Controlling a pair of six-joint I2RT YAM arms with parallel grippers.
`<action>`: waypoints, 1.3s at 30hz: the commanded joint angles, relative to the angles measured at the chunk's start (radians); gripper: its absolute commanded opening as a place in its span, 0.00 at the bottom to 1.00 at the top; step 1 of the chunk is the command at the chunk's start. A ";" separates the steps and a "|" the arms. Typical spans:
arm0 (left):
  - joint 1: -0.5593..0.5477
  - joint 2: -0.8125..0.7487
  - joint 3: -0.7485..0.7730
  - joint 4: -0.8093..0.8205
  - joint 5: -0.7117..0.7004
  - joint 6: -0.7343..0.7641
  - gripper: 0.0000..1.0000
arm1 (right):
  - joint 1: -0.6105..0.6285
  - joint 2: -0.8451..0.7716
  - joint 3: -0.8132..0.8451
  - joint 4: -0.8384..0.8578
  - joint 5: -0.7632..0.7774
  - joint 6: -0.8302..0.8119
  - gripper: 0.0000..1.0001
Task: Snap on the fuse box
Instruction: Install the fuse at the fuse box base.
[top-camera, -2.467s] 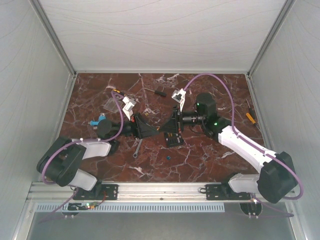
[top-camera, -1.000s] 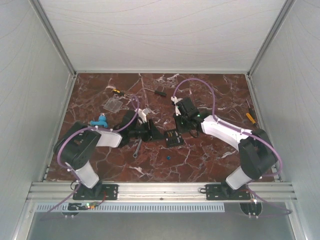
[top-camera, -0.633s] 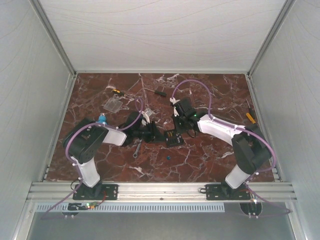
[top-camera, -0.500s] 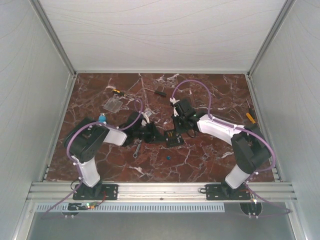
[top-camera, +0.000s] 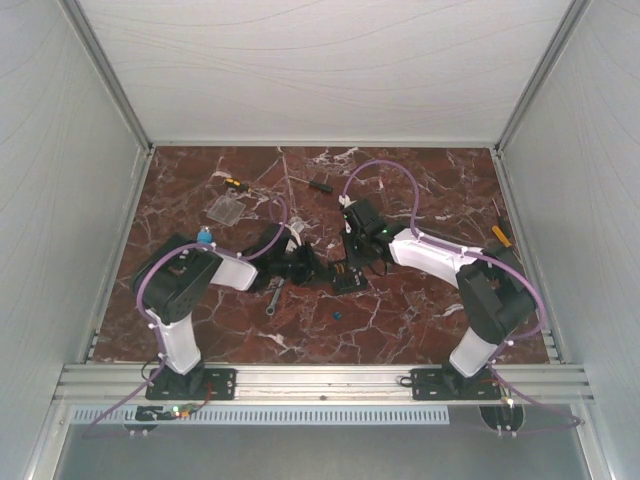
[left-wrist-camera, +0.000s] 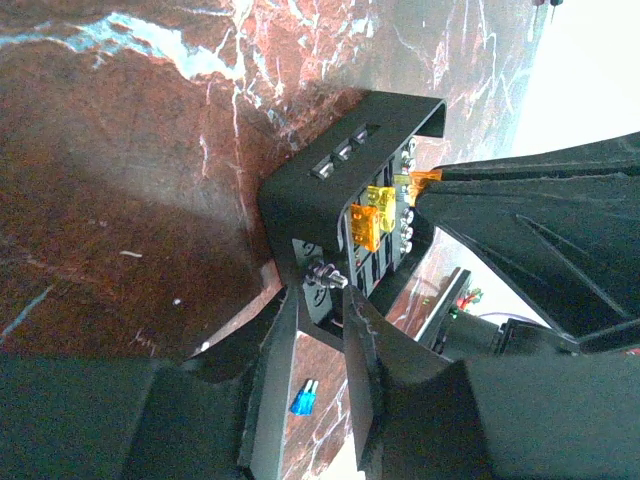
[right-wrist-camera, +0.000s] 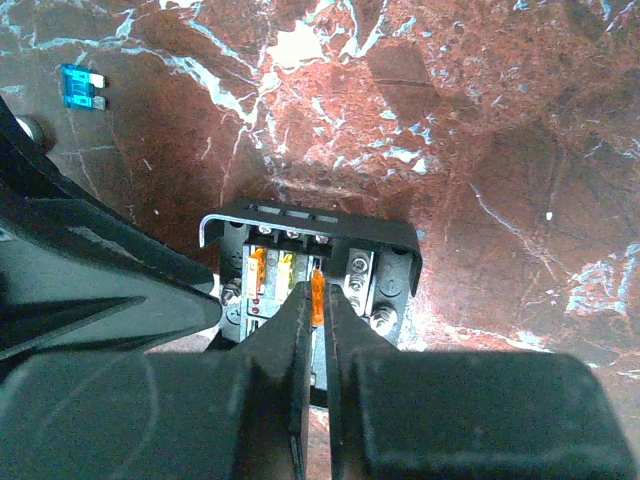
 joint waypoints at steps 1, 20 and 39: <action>-0.010 0.021 0.042 0.019 -0.028 -0.026 0.27 | 0.011 0.006 0.030 0.022 0.041 0.032 0.00; -0.021 0.043 0.017 0.009 -0.102 -0.097 0.30 | 0.022 0.037 0.048 0.012 0.076 0.095 0.00; -0.031 0.036 -0.006 -0.019 -0.129 -0.151 0.25 | 0.046 0.027 0.049 -0.014 0.151 0.073 0.00</action>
